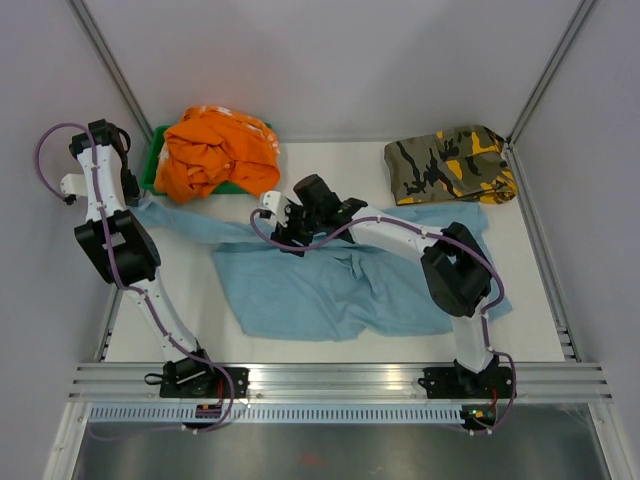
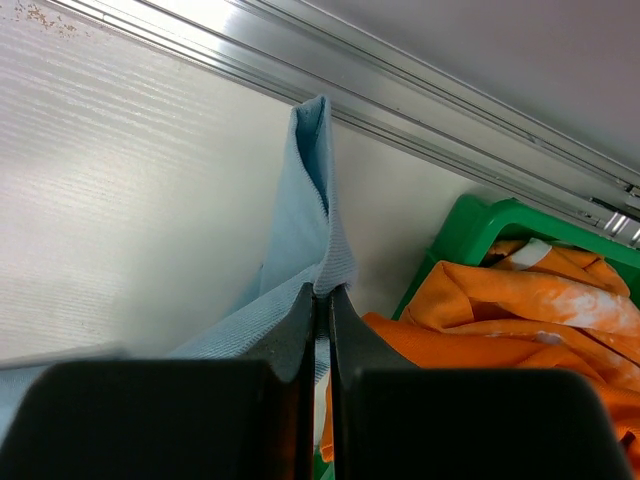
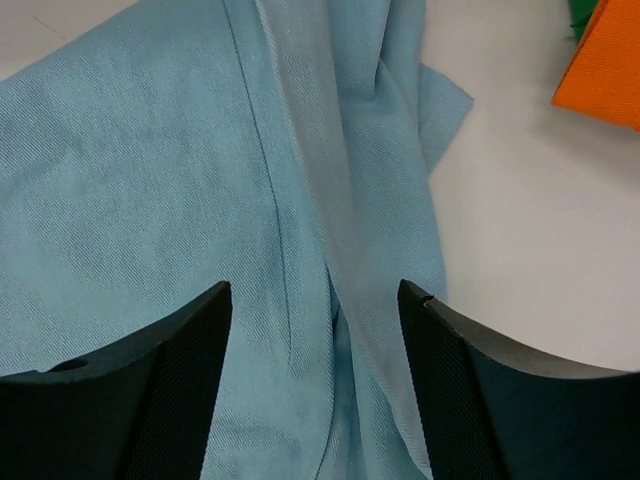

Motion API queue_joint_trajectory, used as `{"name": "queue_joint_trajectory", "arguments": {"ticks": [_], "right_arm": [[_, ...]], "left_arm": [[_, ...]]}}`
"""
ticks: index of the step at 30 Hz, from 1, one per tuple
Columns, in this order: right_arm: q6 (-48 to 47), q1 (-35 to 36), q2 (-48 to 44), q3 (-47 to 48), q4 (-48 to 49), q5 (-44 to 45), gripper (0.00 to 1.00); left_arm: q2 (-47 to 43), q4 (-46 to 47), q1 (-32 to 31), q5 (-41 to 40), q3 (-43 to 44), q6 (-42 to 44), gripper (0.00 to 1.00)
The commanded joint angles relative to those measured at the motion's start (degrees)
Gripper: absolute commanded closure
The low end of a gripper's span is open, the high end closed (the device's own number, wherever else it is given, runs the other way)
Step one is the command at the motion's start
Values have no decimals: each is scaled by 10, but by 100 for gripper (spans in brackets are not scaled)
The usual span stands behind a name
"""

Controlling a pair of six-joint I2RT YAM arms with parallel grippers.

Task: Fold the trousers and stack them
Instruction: Flatten the trousers out

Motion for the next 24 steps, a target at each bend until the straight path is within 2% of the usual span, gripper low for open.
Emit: {"name": "queue_joint_trajectory", "arguments": {"ticks": [1,6,9,10,13,16,18,21,24], "right_arm": [[-20,7,23,17,18,-12,27],[-53,17,83,63,13,46,30],[-64,17,109,82,25,73,41],[-65,17,116,88,26,75,67],[-39,15,118,103,62,106,100],[-8,4,94,105,104,83,100],[10,-16,93,121,109,30,100],[27,-47,128,207,62,-27,100],[-9,-49,198,344,-16,-1,100]], "left_arm": [[-1,-103,7,-24,8,15,98],[-10,-103,6,-32,9,15,98],[-16,-104,6,-42,11,13,98],[-18,-104,6,-43,11,15,98],[-26,-104,6,-43,1,16,98],[-39,-104,6,-27,-34,7,98],[-48,-104,6,-18,-59,-1,98],[-69,-105,6,-13,-110,-30,98],[-87,-105,6,-38,-150,-64,98]]}}
